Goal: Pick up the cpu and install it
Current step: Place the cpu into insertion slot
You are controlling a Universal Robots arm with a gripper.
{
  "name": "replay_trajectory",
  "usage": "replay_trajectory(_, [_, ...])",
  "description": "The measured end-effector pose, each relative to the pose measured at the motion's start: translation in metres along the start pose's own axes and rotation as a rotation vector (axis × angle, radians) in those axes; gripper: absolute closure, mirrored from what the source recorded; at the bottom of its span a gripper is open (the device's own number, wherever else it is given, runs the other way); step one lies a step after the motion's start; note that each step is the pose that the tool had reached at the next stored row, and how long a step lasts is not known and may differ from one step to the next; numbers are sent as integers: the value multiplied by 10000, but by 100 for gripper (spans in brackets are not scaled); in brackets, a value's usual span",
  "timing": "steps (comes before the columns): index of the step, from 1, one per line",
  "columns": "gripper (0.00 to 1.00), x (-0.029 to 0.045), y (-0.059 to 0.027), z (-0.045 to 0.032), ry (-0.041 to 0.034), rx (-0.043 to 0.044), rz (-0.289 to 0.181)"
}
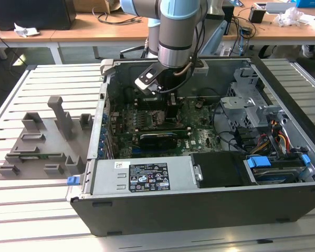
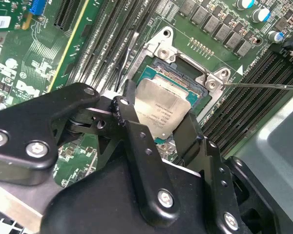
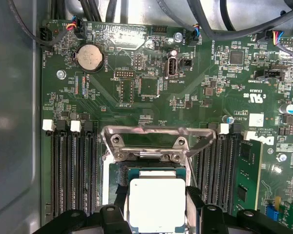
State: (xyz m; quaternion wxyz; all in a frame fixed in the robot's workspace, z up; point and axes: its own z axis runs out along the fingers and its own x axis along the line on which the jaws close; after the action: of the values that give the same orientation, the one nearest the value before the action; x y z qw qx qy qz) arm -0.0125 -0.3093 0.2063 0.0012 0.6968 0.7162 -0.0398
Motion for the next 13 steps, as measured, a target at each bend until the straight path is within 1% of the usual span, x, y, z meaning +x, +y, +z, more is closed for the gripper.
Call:
replay_trajectory(3, [45,21,2,26,-4,3,0])
replay_trajectory(7, [45,32,-4,71,-1,1,1])
replay_trajectory(10, [45,41,-19,78,-2,2,9])
replay_trajectory(13, [45,50,-20,81,8,14,220])
